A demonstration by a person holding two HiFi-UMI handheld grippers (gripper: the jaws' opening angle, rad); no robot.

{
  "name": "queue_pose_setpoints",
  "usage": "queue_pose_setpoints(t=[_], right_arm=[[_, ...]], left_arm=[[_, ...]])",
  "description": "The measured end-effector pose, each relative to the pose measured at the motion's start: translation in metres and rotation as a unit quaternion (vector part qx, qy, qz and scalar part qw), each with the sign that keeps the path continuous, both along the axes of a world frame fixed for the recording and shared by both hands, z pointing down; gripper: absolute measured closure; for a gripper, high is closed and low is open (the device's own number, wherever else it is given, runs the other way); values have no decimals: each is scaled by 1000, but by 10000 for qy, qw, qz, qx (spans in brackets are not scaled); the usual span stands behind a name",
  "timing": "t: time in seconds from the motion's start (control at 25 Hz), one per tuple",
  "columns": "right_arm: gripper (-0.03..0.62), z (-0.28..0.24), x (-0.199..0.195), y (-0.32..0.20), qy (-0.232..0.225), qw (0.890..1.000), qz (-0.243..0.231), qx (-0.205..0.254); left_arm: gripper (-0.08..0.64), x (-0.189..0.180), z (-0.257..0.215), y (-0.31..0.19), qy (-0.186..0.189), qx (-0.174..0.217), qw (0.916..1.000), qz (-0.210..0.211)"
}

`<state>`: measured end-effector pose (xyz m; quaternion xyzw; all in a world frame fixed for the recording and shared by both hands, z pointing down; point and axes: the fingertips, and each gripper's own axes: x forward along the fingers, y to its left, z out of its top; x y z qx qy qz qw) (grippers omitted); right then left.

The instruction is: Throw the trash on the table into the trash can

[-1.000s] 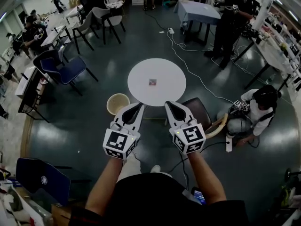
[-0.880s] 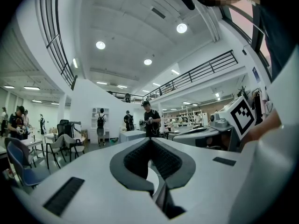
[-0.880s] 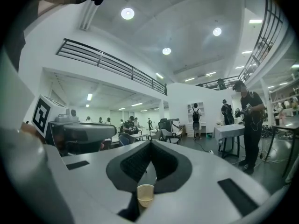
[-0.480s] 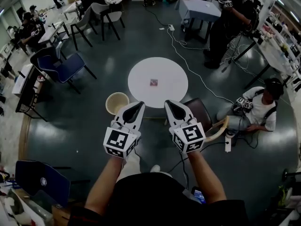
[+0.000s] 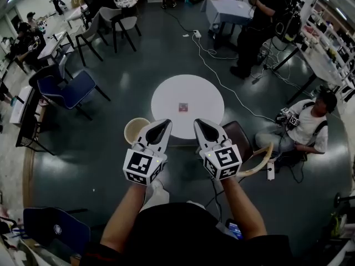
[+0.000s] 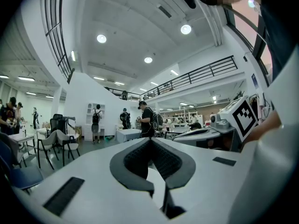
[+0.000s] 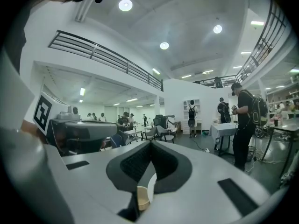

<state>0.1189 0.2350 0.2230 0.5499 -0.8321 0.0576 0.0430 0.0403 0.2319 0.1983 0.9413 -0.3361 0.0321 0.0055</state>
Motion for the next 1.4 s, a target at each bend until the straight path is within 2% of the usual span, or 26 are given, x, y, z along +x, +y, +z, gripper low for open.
queue_pose_setpoints(t=[0.24, 0.72, 1.12, 1.4], right_arm=[[574, -2, -16, -45, 105, 9998, 150, -33], [574, 3, -55, -106, 248, 9987, 437, -86], [574, 24, -66, -141, 392, 9965, 695, -249], [574, 38, -59, -159, 589, 9946, 697, -493]], left_arm=[[546, -18, -2, -50, 79, -33, 9999, 121], [546, -62, 8, -116, 181, -129, 9990, 395], [546, -87, 21, -156, 219, -199, 9981, 545], [546, -83, 27, -175, 236, -330, 9973, 607]])
